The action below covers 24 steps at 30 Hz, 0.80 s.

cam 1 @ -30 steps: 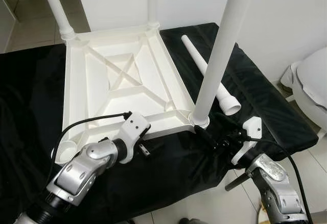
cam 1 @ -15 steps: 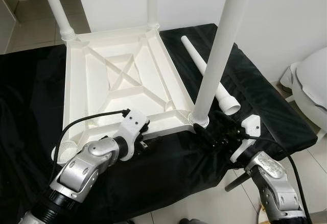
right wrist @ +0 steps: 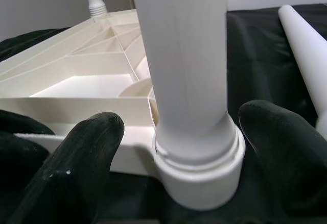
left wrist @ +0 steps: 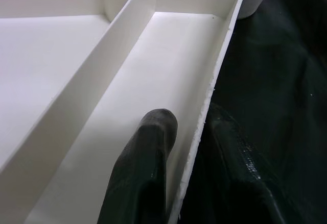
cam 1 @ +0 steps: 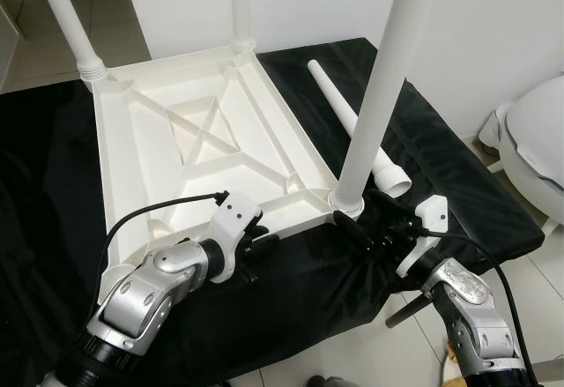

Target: Building children table

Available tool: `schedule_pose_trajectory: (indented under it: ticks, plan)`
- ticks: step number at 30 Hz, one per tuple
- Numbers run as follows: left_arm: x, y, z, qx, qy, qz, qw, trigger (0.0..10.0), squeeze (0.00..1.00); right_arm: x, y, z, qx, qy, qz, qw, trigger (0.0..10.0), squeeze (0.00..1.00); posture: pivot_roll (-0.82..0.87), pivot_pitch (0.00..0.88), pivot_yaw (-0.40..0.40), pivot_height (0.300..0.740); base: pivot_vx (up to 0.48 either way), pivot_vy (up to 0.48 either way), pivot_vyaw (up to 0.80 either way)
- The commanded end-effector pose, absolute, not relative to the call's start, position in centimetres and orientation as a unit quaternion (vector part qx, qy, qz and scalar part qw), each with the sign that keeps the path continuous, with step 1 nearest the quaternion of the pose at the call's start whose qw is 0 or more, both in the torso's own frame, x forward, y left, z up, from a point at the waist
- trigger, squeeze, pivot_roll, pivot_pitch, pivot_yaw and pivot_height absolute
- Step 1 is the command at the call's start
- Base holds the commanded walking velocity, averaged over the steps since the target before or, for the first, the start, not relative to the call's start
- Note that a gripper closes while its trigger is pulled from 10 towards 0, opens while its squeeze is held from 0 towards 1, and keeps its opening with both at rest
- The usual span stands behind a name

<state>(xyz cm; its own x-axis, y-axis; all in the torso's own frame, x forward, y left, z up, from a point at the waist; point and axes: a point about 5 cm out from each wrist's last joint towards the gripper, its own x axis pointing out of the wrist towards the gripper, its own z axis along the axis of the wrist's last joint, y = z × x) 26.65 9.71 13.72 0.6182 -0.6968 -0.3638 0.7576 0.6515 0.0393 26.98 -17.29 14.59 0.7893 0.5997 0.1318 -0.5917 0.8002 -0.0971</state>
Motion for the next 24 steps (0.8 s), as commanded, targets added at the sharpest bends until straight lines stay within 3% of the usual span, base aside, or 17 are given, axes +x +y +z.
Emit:
schedule_pose_trajectory:
  ticks: [1,7,13,24]
  plan:
    - [26.1,10.4,12.3,0.102,0.199,-0.373,0.9,0.0,0.0,27.1,-17.3,14.4,-0.032,-0.076,0.319,0.944,10.0,0.0,-0.03,0.135,0.02,0.74,0.0,0.0,0.0]
    - [25.6,10.3,12.5,0.095,0.203,-0.37,0.902,0.0,0.0,27.3,-17.3,14.6,-0.034,-0.078,0.322,0.943,10.0,0.0,-0.02,0.138,0.019,0.74,0.0,0.0,0.0]
    - [26.3,11.8,13.3,0.067,0.191,-0.283,0.937,0.0,0.0,27.5,-17.3,14.5,-0.038,-0.078,0.326,0.941,10.0,0.0,-0.01,0.14,0.012,0.74,0.0,0.0,0.0]
    - [27.3,12.2,13.4,0.052,0.182,-0.212,0.959,0.0,0.0,28.0,-16.9,14.6,-0.041,-0.079,0.333,0.939,10.0,0.0,-0.01,0.139,0.004,0.74,0.0,0.0,0.0]
